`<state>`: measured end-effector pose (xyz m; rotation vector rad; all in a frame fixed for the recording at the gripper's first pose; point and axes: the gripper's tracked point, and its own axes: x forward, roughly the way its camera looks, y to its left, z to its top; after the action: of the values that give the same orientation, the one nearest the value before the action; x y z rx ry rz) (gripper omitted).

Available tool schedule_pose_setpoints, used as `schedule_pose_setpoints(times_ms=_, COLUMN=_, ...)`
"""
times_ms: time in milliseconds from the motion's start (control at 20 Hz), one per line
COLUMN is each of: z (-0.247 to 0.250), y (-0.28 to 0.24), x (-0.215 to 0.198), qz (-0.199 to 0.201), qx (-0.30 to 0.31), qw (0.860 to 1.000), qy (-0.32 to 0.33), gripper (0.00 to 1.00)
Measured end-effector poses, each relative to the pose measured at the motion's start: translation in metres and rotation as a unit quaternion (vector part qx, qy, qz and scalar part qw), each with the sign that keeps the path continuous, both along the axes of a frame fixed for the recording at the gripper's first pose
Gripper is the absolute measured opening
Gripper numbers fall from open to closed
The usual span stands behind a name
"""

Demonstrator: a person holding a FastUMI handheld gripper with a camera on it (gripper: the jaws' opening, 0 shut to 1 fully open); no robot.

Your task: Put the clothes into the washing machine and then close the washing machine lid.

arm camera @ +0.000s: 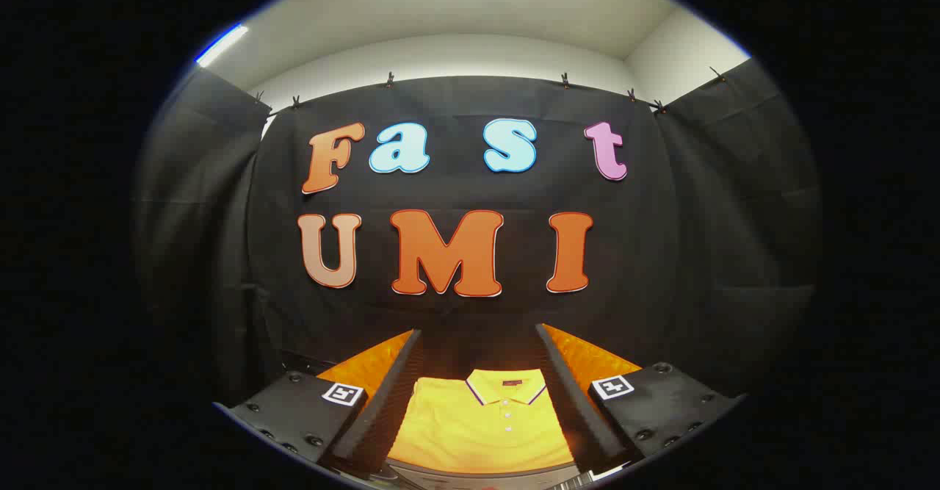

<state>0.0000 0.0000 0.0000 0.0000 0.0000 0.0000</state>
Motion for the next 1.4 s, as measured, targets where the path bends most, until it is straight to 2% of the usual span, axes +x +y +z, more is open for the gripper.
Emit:
schedule_pose_setpoints(times_ms=950, z=0.004, y=-0.003, x=-0.005, qz=-0.004, qx=-0.005, qw=1.000, qy=-0.002, gripper=0.97)
schedule_pose_setpoints(times_ms=1400, z=-0.040, y=-0.029, x=0.055, qz=-0.007, qx=0.004, qw=0.999, qy=0.041, gripper=0.97)
